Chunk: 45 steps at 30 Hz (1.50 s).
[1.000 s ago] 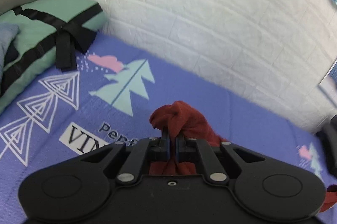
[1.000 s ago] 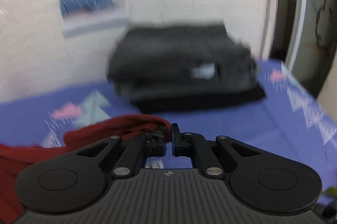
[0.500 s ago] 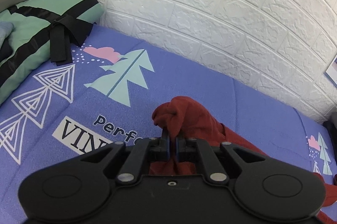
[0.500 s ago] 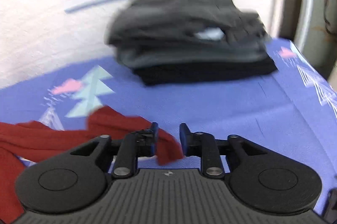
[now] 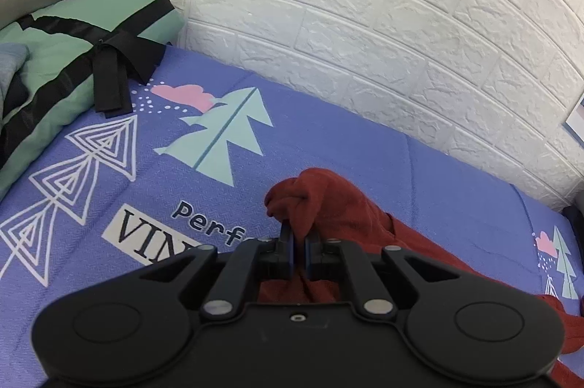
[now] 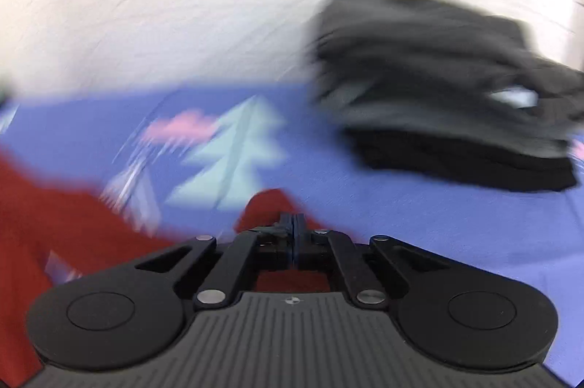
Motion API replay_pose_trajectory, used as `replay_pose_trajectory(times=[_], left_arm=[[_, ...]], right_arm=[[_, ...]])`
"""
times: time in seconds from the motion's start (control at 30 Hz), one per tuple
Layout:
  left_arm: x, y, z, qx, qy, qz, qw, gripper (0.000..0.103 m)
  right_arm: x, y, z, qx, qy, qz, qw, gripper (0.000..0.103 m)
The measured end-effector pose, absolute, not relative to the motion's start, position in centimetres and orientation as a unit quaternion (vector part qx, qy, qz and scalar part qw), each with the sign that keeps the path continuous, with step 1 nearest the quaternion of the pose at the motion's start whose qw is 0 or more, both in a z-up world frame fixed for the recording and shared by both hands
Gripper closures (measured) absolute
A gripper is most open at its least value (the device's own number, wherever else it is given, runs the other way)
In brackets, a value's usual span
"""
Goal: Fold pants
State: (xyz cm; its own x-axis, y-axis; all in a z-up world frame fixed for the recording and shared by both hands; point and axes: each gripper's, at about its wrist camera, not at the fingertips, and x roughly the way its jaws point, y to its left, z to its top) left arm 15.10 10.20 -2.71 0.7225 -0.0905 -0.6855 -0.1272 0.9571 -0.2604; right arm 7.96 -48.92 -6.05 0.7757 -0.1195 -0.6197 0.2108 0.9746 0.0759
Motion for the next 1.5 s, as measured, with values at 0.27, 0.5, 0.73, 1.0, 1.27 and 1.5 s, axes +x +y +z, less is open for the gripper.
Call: replay_pose_trajectory(times=[0.27,0.5,0.73,1.0,1.27,1.5], left_arm=[[15.9,9.6,-3.5,-0.153,0.378,0.009,0.913,0.1],[15.7,8.9,-3.8,-0.143,0.381,-0.007,0.913,0.089],[16.0,8.0,-4.8,-0.128,0.395,-0.007,0.91,0.044],[16.0,8.6,-4.4,-0.151,0.385,0.005,0.91,0.069],[13.3,9.5,0.3,-0.189,0.316,0.005,0.93,0.07],[10.8,10.0,3.4,-0.198,0.265,-0.017,0.943,0.071]], right_arm=[[4.4,-53.2,-6.1,0.113,0.292,-0.2,0.928,0.056],[0.0,-52.2,-7.8,0.103,0.339,-0.13,0.926,0.008],[1.3,-51.1,-9.3,0.067,0.354,-0.128,0.924,0.051],[-1.7,-53.4,-4.5,0.209,0.266,-0.071,0.938,0.089],[-6.2,-55.6,1.5,0.261,0.158,-0.08,0.949,0.097],[-8.0,-55.5,3.1,0.257,0.127,-0.115,0.951,0.097]])
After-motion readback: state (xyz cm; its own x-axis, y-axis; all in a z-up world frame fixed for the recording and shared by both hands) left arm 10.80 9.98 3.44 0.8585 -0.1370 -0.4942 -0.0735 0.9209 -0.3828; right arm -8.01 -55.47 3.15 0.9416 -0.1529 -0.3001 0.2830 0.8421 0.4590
